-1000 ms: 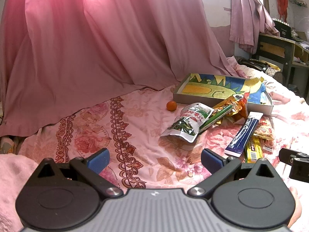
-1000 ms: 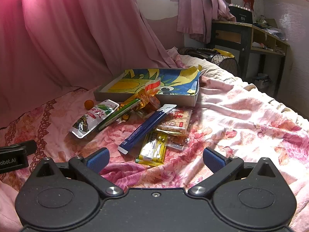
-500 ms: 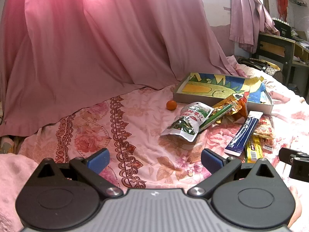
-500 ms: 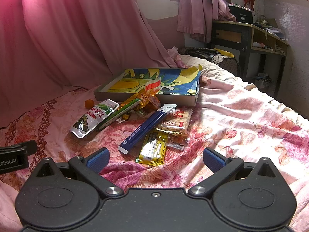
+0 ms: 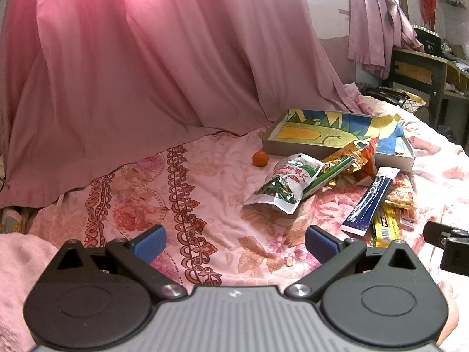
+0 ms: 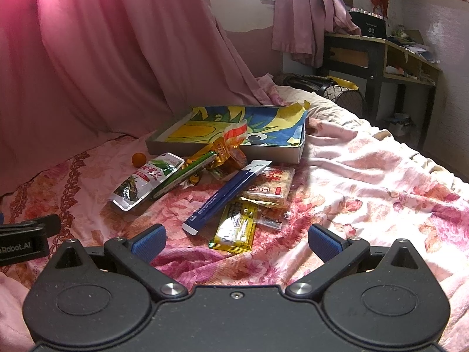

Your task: Organize snacks

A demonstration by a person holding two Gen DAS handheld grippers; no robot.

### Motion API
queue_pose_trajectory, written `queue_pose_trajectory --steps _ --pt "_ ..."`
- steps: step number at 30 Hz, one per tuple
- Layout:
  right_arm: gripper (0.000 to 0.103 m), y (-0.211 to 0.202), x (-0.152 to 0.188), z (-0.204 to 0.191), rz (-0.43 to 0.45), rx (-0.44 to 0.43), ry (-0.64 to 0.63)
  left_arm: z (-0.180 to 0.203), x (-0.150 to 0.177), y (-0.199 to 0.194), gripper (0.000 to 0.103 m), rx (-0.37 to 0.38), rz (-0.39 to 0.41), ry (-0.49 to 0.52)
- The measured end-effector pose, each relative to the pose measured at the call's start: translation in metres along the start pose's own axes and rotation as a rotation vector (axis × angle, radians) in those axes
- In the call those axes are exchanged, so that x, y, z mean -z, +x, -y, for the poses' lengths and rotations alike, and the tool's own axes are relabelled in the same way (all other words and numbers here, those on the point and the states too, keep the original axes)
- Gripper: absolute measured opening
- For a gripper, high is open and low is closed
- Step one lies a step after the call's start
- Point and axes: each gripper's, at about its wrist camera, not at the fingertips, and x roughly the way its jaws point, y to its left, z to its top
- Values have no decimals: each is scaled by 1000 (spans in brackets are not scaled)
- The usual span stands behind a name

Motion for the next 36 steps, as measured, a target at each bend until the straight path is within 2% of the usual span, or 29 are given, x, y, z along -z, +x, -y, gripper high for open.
queue_pose_trajectory --steps 7,11,14,17,21,29,33,36 --pt "102 -5 -3 2 24 -8 12 -9 -8 4 103 13 -51 -39" --pt "102 -9 -6 3 51 -56 23 -14 -21 8 103 32 -60 -54" --pt "102 -7 -10 3 45 -86 25 -16 -30 13 103 66 -72 -37" --pt "102 -4 -10 2 37 -81 29 -13 -41 25 103 122 -125 25" --pt "102 2 -10 3 9 -93 46 -8 -54 44 103 171 -180 105" --pt "102 33 -19 12 -101 -175 135 0 -73 98 103 244 -247 161" --pt "102 62 -27 16 -163 -205 170 2 -76 126 103 270 -297 152" --pt "102 85 -32 12 -195 -216 133 5 -79 146 103 300 -326 140"
